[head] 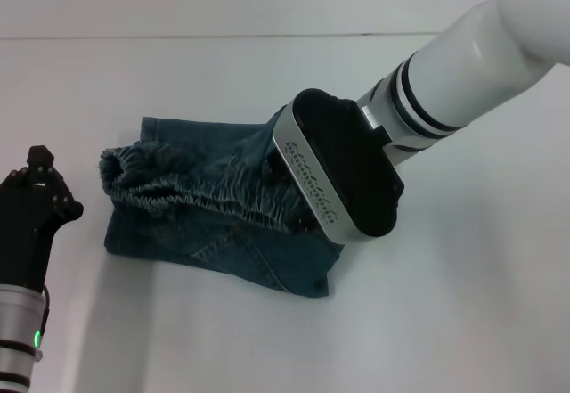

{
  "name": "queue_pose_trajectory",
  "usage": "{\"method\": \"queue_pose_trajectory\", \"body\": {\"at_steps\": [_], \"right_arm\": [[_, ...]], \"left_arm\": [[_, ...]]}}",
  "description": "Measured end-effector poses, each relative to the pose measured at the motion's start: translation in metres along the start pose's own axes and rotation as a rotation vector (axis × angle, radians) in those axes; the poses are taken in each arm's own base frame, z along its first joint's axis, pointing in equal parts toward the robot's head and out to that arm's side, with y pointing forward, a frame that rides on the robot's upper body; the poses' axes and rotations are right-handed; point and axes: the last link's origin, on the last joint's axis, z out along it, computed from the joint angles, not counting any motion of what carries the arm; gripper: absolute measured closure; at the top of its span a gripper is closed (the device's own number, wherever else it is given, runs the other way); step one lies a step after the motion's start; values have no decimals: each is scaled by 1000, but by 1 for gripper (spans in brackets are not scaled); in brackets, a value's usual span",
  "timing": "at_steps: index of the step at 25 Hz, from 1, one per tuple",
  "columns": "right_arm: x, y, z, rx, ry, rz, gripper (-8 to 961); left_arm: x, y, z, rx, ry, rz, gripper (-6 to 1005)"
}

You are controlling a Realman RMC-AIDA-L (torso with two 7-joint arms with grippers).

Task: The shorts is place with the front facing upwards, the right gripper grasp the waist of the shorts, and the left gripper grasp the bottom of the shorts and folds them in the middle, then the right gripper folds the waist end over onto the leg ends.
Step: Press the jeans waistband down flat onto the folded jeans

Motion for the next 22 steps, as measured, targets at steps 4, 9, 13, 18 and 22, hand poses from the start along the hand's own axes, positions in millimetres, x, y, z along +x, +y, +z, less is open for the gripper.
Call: {"method": "queue_pose_trajectory", "body": {"at_steps": [4,9,13,18,22], "right_arm": [[-1,-6,-3,28,-2,18,355],[1,-11,-4,61,-7,46,465],[2,-19,-7,107,-15,90,609],[2,-25,-10,151,-40,125,823],[5,-28,-10,185,-46,149,924]], "left_arm": [[0,0,0,-1,1,0,998],[0,1,2,-5,0,0,998],[0,1,3,-6,0,0,997],[0,0,3,-2,1,0,997],[0,-2,2,0,0,-4,997]]}}
